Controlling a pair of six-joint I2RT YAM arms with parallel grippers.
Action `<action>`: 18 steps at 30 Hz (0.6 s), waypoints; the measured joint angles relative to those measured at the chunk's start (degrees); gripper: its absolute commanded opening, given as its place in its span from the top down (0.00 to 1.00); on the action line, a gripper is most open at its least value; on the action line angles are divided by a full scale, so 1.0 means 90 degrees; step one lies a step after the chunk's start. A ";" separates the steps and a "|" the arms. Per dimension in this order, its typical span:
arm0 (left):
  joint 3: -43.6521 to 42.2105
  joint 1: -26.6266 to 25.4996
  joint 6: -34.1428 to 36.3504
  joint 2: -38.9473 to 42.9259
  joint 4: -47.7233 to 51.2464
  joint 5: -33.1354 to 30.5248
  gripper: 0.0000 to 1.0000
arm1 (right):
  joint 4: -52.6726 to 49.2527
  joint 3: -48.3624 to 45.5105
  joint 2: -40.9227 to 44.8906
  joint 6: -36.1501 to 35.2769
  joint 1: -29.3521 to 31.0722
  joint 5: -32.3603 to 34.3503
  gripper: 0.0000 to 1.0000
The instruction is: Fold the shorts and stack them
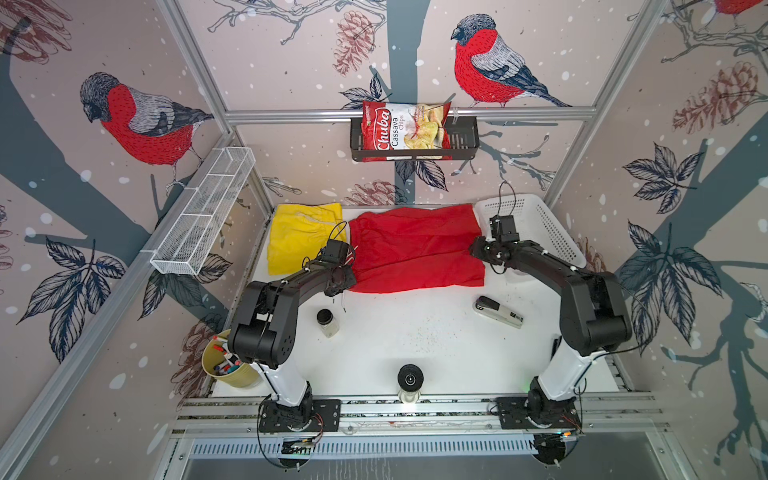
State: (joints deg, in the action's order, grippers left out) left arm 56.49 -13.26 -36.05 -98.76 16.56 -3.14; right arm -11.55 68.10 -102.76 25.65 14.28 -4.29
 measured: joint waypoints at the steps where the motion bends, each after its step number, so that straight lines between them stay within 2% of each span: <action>1: 0.0000 0.0000 0.0000 -0.0029 -0.0022 0.0000 0.83 | -0.0015 0.0005 -0.0029 -0.0005 0.0070 0.0017 0.29; 5: 0.0041 0.0000 0.0000 -0.0216 -0.0087 0.0005 0.83 | 0.0034 -0.0284 0.0425 -0.0112 0.0328 0.0415 0.21; 9: 0.0165 0.0002 0.0010 -0.0299 -0.0109 0.0015 0.82 | -0.0119 -0.1064 0.1413 -0.0175 0.0476 0.0867 0.21; 10: 0.0168 0.0002 0.0010 -0.0299 -0.0114 0.0015 0.82 | -0.0151 -0.1275 0.1627 -0.0187 0.0491 0.0950 0.25; 11: 0.0168 0.0002 0.0010 -0.0301 -0.0102 0.0017 0.82 | -0.0206 -0.1460 0.1787 -0.0189 0.0483 0.0986 0.37; 12: 0.0170 0.0002 0.0010 -0.0301 -0.0102 0.0017 0.82 | -0.0250 -0.1603 0.1885 -0.0199 0.0449 0.0996 0.61; 13: 0.0180 0.0002 0.0010 -0.0301 -0.0100 0.0019 0.82 | -0.0272 -0.1763 0.1962 -0.0206 0.0384 0.0993 0.76; 14: 0.0192 0.0002 0.0010 -0.0306 -0.0100 0.0019 0.82 | -0.0274 -0.1916 0.2011 -0.0204 0.0277 0.0967 0.80; 15: 0.0199 0.0002 0.0010 -0.0316 -0.0102 0.0019 0.82 | -0.0274 -0.2013 0.2030 -0.0202 0.0182 0.0957 0.80; 18: 0.0216 0.0002 0.0010 -0.0335 -0.0100 0.0019 0.82 | -0.0238 -0.2212 0.2025 -0.0141 -0.0100 0.0716 0.65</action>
State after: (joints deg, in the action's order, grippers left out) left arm 58.43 -13.23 -35.97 -101.78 15.66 -2.96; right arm -13.69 48.18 -84.53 24.38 13.39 2.15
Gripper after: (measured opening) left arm 0.178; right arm 0.157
